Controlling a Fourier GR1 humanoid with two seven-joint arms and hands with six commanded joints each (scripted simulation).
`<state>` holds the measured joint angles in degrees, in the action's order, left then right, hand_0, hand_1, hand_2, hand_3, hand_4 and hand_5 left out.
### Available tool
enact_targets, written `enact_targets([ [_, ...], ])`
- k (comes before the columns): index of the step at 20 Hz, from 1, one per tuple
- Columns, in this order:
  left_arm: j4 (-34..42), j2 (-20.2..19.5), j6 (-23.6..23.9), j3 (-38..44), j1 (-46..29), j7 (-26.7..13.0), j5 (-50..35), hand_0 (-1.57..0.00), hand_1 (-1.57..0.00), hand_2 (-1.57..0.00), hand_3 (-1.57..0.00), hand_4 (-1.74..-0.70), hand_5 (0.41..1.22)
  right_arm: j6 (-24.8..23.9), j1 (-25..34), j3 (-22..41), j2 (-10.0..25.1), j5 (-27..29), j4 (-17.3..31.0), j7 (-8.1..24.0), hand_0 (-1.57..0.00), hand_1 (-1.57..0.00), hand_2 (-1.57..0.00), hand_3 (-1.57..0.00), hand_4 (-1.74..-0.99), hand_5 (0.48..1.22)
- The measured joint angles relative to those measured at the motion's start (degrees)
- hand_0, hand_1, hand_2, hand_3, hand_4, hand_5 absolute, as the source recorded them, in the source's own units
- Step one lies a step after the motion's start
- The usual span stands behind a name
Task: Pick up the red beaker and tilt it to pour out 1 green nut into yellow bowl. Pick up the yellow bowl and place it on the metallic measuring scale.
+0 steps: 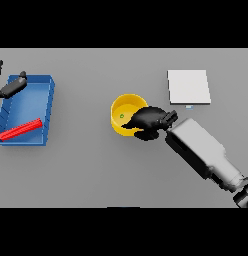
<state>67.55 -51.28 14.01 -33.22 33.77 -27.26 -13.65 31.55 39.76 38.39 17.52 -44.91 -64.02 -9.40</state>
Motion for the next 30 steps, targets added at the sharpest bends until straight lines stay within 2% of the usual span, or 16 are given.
enact_targets([
  [1, 0.06, -0.33, -0.06, 0.15, 0.1, -0.38, -0.06, 0.0, 0.0, 0.0, 0.0, -0.8, 0.725, -0.42, -0.25, -0.04, 0.59, 0.38, -0.12, -1.29, -1.39, -1.38, -1.31, -1.14, -1.682, 1.178],
  [2, -0.15, -0.01, -0.2, 0.18, 0.23, -0.08, -0.23, 0.0, 0.0, 0.0, 0.0, -0.8, 0.726, 0.53, -0.18, -0.09, 0.61, 0.6, -0.79, -0.12, -1.43, -1.42, -1.35, -1.16, -1.694, 1.187],
  [3, 0.99, -0.74, 0.2, 0.28, -0.1, -0.1, -0.17, 0.0, 0.0, 0.0, 0.0, -0.8, 0.726, 0.38, 0.11, -0.19, 0.63, 0.79, -0.36, -0.66, -1.46, -1.45, -1.39, -1.17, -1.703, 1.193],
  [5, 0.14, -0.48, -0.46, 0.3, 0.03, -0.14, -0.43, 0.0, 0.0, 0.0, 0.0, -0.81, 0.725, -0.28, -0.8, -0.19, 0.92, 0.89, -1.7, 0.33, -1.5, -1.49, -1.45, -1.18, -1.717, 1.203],
  [8, 0.63, -0.21, 0.05, -0.06, 0.15, -0.31, 0.03, 0.0, 0.0, 0.0, 0.0, -0.8, 0.724, 1.05, -0.56, -0.96, 2.32, 1.73, -4.12, 1.9, -1.53, -1.53, -1.49, -1.19, -1.729, 1.212],
  [11, 1.68, -0.76, 0.6, -0.01, -0.21, -0.49, 0.12, 0.0, 0.0, 0.0, 0.0, -0.8, 0.721, 3.82, 1.05, -2.88, 4.63, 3.88, -7.48, 2.53, -1.55, -1.55, -1.51, -1.38, -1.731, 1.216],
  [12, 1.09, -0.51, 0.39, -0.07, 0.1, -0.81, 0.17, 0.0, 0.0, 0.0, 0.0, -0.8, 0.719, 4.09, 0.94, -3.05, 5.65, 4.0, -8.9, 2.67, -1.56, -1.55, -1.52, -1.36, -1.73, 1.217],
  [15, 1.74, -1.34, -0.13, 0.05, -0.2, -1.07, -0.17, 0.0, 0.0, 0.0, 0.0, -0.8, 0.722, 6.72, 2.39, -4.94, 6.89, 5.3, -12.89, 6.8, -1.56, -1.56, -1.54, -1.31, -1.724, 1.219],
  [17, 1.76, -0.89, 0.21, -0.13, -0.32, -0.67, -0.01, 0.0, 0.0, 0.0, 0.0, -0.81, 0.723, 7.68, 2.59, -6.26, 8.09, 6.14, -14.23, 8.25, -1.57, -1.57, -1.55, -1.26, -1.721, 1.219],
  [19, 1.44, -0.65, 0.1, 0.14, -0.18, -0.55, -0.31, 0.0, 0.0, 0.0, 0.0, -0.8, 0.723, 8.28, 1.94, -7.15, 9.77, 6.83, -15.16, 8.63, -1.57, -1.57, -1.56, -1.25, -1.72, 1.219],
  [21, 0.45, -0.48, -0.33, -0.13, 0.44, -0.8, 0.26, 0.0, 0.0, 0.0, 0.0, -0.8, 0.723, 7.71, 1.93, -7.66, 11.98, 6.8, -15.67, 7.31, -1.57, -1.57, -1.56, -1.24, -1.719, 1.22],
  [24, 1.59, -1.05, 0.31, 0.33, -0.07, 0.03, 0.07, 0.0, 0.0, 0.0, 0.0, -0.81, 0.741, 5.54, 3.66, -8.26, 14.51, 5.81, -13.9, 4.32, -1.57, -1.57, -1.57, -1.33, -1.72, 1.221],
  [26, 2.56, -1.61, 0.71, 0.24, -1.09, -0.37, 0.04, 0.0, 0.0, 0.0, 0.0, -0.8, 0.737, 3.81, 4.86, -9.39, 15.24, 5.18, -11.08, 4.79, -1.57, -1.57, -1.57, -1.27, -1.719, 1.221],
  [30, 5.18, -2.6, 1.37, -0.23, -0.71, -3.4, 0.55, 0.0, 0.0, 0.0, 0.0, -0.81, 0.743, 0.27, 7.09, -11.39, 16.71, 4.62, -3.92, 3.39, -1.57, -1.57, -1.57, -1.22, -1.72, 1.221],
])
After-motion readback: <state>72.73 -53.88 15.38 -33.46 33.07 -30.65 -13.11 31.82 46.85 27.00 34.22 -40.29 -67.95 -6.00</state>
